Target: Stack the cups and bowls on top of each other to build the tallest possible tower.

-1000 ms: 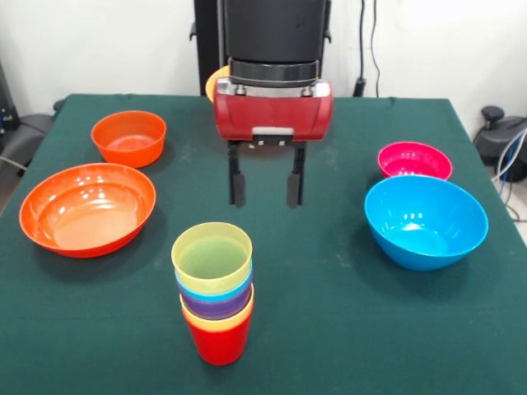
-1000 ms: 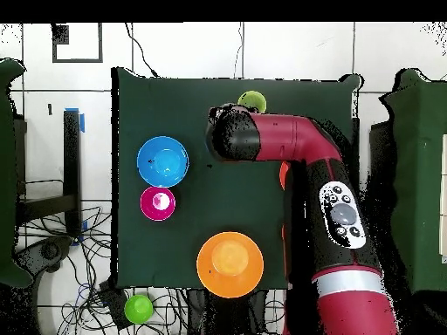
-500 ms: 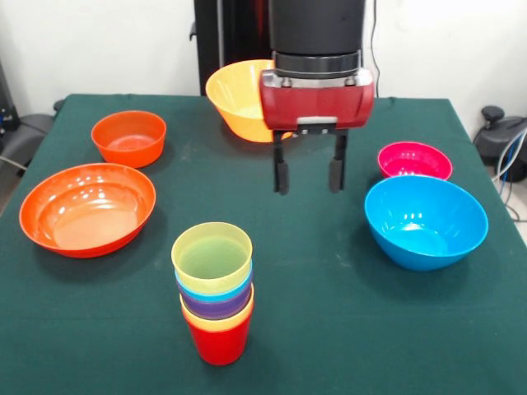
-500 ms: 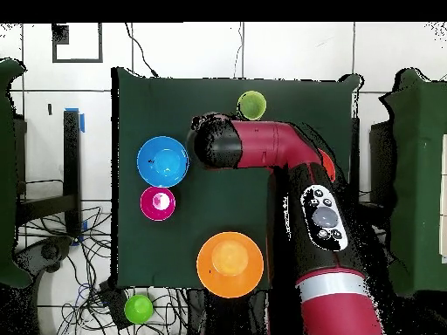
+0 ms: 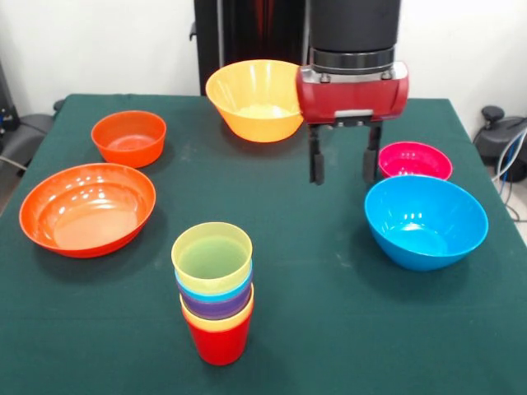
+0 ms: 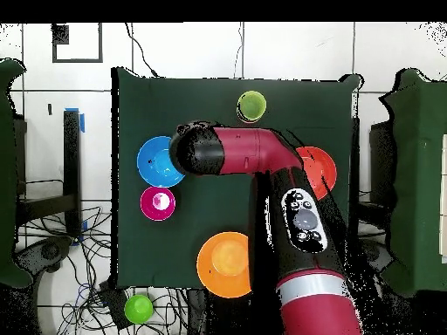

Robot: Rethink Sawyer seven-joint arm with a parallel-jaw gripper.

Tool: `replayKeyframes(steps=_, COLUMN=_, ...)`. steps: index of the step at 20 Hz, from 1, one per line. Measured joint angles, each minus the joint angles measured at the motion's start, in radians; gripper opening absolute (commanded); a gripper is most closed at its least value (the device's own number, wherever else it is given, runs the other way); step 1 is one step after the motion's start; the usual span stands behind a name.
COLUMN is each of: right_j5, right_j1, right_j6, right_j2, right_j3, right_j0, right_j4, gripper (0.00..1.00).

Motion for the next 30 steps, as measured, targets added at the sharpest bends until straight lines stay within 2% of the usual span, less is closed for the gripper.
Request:
replayKeyframes(steps=5, right_j5=0.000, right_j1=0.003, right_j6=0.014, right_j2=-0.033, right_j3=0.004, right_j0=0.057, right_j4=0.015, gripper=1.00)
replayKeyframes(steps=6, right_j5=0.000, right_j1=0.003, right_j6=0.027, right_j2=-0.050, right_j3=0.007, right_j0=0.086, right_j4=0.029, gripper=1.00)
replayKeyframes(steps=9, right_j5=0.000, right_j1=0.003, right_j6=0.042, right_j2=-0.060, right_j3=0.014, right_j0=0.109, right_j4=0.046, gripper=1.00)
replayKeyframes(steps=17, right_j5=0.000, right_j1=0.004, right_j6=0.147, right_j2=-0.093, right_j3=0.054, right_j0=0.188, right_j4=0.128, gripper=1.00)
replayKeyframes(steps=23, right_j5=0.000, right_j1=0.014, right_j6=0.198, right_j2=-0.125, right_j3=0.059, right_j0=0.224, right_j4=0.155, gripper=1.00)
replayKeyframes(steps=30, right_j5=0.000, right_j1=0.061, right_j6=0.228, right_j2=-0.156, right_j3=0.063, right_j0=0.258, right_j4=0.174, gripper=1.00)
